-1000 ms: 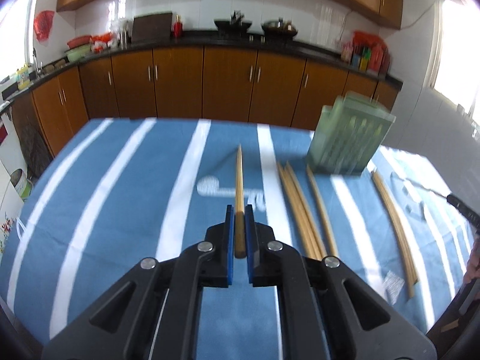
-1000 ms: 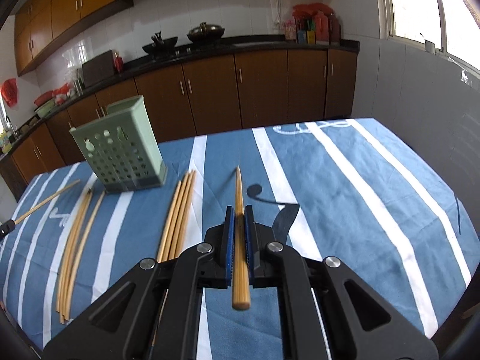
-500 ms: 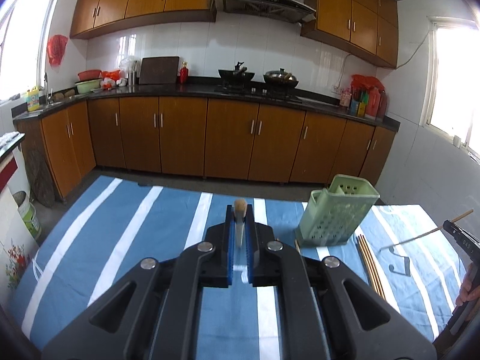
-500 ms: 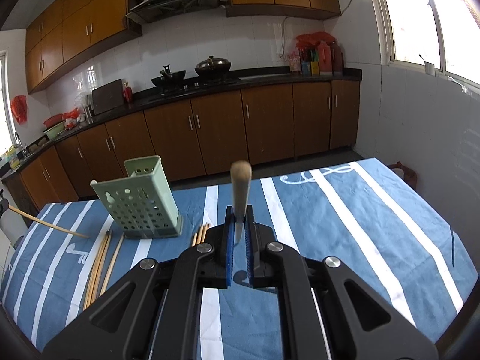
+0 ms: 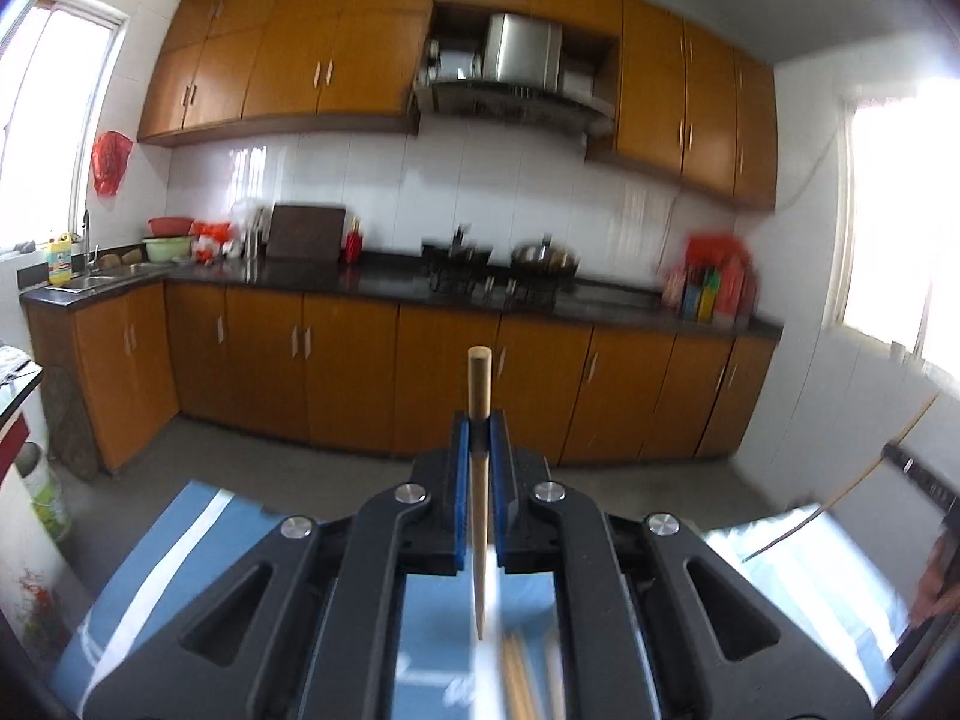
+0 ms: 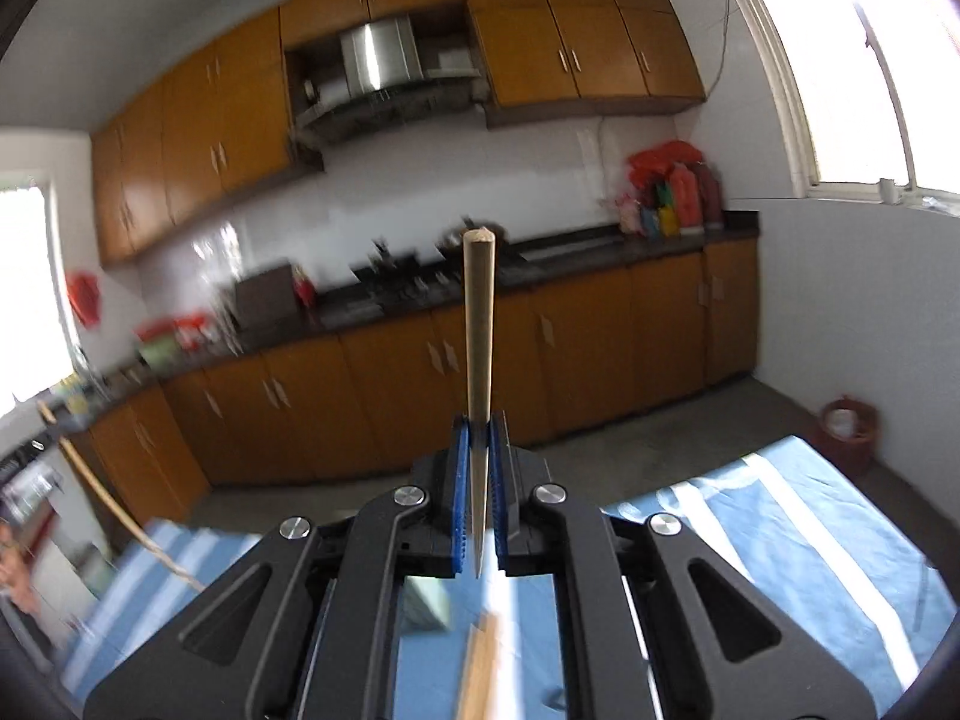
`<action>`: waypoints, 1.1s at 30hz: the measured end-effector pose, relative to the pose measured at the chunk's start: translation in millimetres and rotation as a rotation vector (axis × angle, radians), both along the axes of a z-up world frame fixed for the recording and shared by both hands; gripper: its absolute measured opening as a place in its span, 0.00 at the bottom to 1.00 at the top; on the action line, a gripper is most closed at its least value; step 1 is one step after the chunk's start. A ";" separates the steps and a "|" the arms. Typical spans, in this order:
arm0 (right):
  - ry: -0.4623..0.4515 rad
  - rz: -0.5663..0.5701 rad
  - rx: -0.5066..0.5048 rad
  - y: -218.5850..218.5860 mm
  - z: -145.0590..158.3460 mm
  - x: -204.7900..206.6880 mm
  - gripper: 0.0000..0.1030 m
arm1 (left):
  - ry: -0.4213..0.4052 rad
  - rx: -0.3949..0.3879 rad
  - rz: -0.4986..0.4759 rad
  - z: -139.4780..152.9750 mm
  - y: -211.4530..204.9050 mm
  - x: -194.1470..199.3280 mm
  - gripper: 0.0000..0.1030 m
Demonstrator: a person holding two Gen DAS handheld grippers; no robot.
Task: Organize utensils
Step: 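Lift both held chopsticks upright and carry them over the green holder, then lower the chopsticks into the green holder and open both tools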
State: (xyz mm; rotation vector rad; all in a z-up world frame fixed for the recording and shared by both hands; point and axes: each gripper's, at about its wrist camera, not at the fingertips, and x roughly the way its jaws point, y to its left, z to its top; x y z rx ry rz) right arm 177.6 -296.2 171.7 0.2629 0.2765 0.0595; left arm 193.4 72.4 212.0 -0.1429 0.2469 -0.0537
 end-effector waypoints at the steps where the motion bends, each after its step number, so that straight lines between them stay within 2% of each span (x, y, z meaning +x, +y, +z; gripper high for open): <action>1: -0.013 0.018 0.019 -1.0 5.8 0.6 0.07 | -0.019 -0.013 -0.002 7.9 -2.7 0.7 0.07; 6: -0.035 0.086 0.015 20.9 15.3 14.4 0.07 | -0.139 -0.082 -0.007 41.9 -28.2 6.2 0.07; 10: -0.030 0.113 -0.009 38.1 6.7 25.6 0.07 | -0.175 -0.125 -0.022 39.3 -50.5 19.0 0.07; 12: -0.014 0.116 -0.016 43.3 -0.4 32.8 0.07 | -0.158 -0.131 -0.022 29.7 -61.0 31.7 0.07; 16: 0.043 0.120 -0.021 49.7 -21.5 47.6 0.07 | -0.078 -0.139 -0.037 -8.8 -74.5 59.3 0.07; 24: 0.133 0.125 -0.025 57.9 -52.7 66.9 0.07 | 0.041 -0.118 -0.055 -67.0 -81.8 85.0 0.07; 30: 0.160 0.139 -0.001 55.3 -56.9 70.2 0.09 | 0.090 -0.118 -0.054 -80.3 -76.2 89.9 0.10; 33: 0.156 0.126 0.001 51.2 -53.8 67.3 0.20 | 0.080 -0.116 -0.046 -75.2 -71.7 84.2 0.15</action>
